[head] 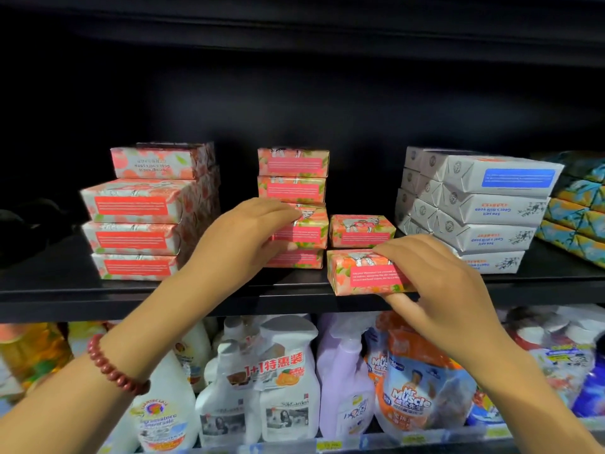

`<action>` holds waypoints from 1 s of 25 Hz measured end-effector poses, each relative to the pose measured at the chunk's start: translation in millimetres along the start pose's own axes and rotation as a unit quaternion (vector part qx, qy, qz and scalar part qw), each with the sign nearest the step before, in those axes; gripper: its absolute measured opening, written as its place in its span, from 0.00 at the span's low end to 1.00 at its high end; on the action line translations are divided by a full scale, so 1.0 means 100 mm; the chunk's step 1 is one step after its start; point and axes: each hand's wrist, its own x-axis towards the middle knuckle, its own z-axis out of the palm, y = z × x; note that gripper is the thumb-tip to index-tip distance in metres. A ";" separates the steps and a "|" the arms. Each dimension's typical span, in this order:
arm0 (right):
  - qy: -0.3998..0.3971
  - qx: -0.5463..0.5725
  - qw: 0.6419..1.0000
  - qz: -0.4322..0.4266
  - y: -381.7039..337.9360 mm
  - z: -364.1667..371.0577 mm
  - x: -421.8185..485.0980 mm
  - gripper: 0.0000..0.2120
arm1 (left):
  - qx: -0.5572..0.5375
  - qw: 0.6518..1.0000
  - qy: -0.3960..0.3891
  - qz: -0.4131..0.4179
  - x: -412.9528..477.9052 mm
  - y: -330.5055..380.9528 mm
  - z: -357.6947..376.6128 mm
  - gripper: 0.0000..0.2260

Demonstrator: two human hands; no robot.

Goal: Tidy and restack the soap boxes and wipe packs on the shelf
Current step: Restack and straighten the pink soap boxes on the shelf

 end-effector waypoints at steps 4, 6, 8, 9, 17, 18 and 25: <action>0.001 0.006 1.000 0.004 -0.03 -0.04 -0.01 0.16 | -0.014 0.999 -0.011 -0.034 0.06 0.03 0.04 0.20; 0.007 0.004 1.000 0.009 -0.04 -0.07 0.00 0.16 | -0.014 0.999 -0.014 -0.042 0.07 0.02 0.04 0.20; 0.022 0.012 0.999 0.024 -0.06 -0.09 0.05 0.17 | -0.003 0.999 -0.013 -0.037 0.04 0.03 0.03 0.19; 0.034 0.021 0.999 0.034 -0.07 -0.09 0.09 0.18 | 0.007 0.999 0.002 -0.038 -0.01 0.03 0.03 0.19; 0.045 0.041 0.998 0.034 -0.34 0.16 0.89 0.18 | -0.079 0.986 0.107 -0.101 -0.58 0.13 0.04 0.15; 0.027 0.026 0.999 0.028 -0.38 0.23 0.97 0.17 | -0.087 0.988 0.078 -0.106 -0.62 0.15 0.06 0.16; 0.007 -0.028 0.999 -0.028 -0.46 0.46 0.99 0.23 | -0.085 0.986 0.030 -0.138 -0.64 0.15 0.08 0.19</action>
